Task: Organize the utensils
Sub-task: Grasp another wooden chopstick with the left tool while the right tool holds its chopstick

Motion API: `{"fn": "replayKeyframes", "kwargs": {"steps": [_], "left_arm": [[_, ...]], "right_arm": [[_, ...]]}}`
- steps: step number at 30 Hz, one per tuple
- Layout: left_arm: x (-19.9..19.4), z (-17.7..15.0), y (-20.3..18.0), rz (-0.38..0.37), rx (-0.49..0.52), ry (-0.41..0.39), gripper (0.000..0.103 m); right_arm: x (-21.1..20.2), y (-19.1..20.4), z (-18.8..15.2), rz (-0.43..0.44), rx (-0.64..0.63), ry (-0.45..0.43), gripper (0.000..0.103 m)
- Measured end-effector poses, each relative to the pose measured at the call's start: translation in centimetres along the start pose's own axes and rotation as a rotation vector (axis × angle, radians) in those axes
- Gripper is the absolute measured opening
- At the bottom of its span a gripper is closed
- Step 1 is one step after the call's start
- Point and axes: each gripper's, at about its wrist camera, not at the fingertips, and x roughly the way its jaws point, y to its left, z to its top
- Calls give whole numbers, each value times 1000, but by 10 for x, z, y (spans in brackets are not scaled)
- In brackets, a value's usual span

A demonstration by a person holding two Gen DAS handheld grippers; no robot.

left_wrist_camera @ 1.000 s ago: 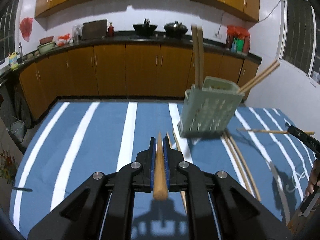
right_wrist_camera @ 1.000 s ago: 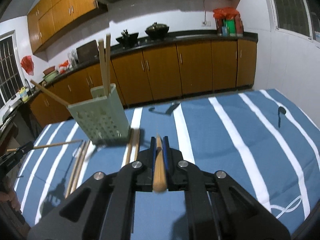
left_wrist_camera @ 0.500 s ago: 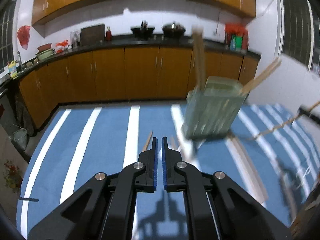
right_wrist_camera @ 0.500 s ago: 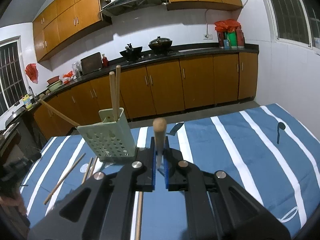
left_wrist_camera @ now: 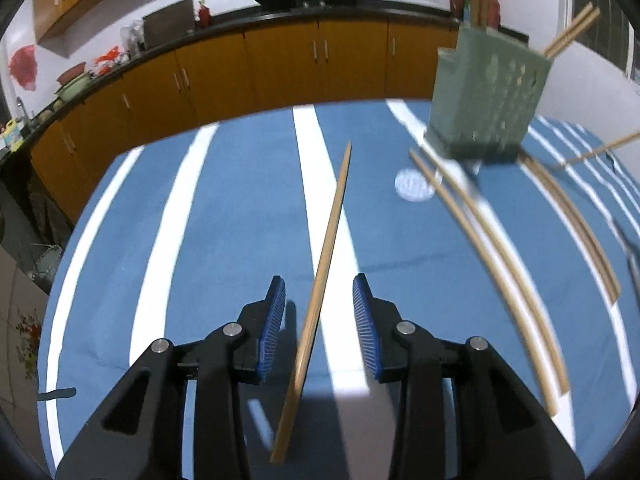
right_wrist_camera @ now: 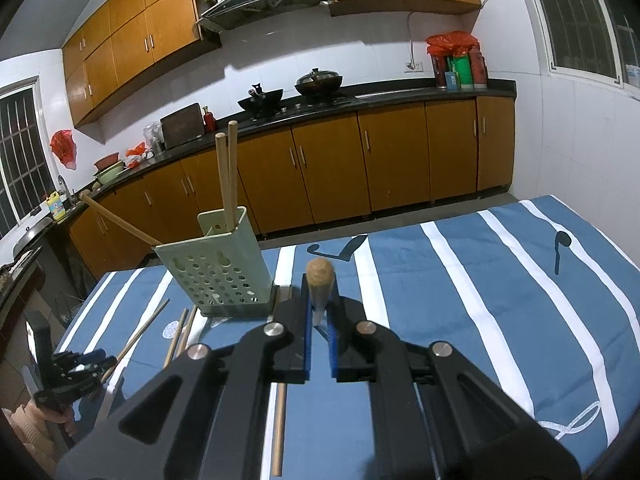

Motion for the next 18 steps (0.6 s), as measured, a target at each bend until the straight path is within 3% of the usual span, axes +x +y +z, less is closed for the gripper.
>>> {"fn": "replayKeyframes", "kwargs": {"steps": [3,5,7,18], "left_arm": [[6,-7,2,3,4,26,28],[5,-8,3,-11,-13,29,15],[4,-8,-2,-8,-10,28,11],[2,-8,-49,-19,15,31,9]], "right_arm": [[-1,1,0,0,-3,2,8],[-2,2,0,-1,-2,3,8],[-1,2,0,0,-1,3,8],[-2,4,-1,0,-1,8,8]]}}
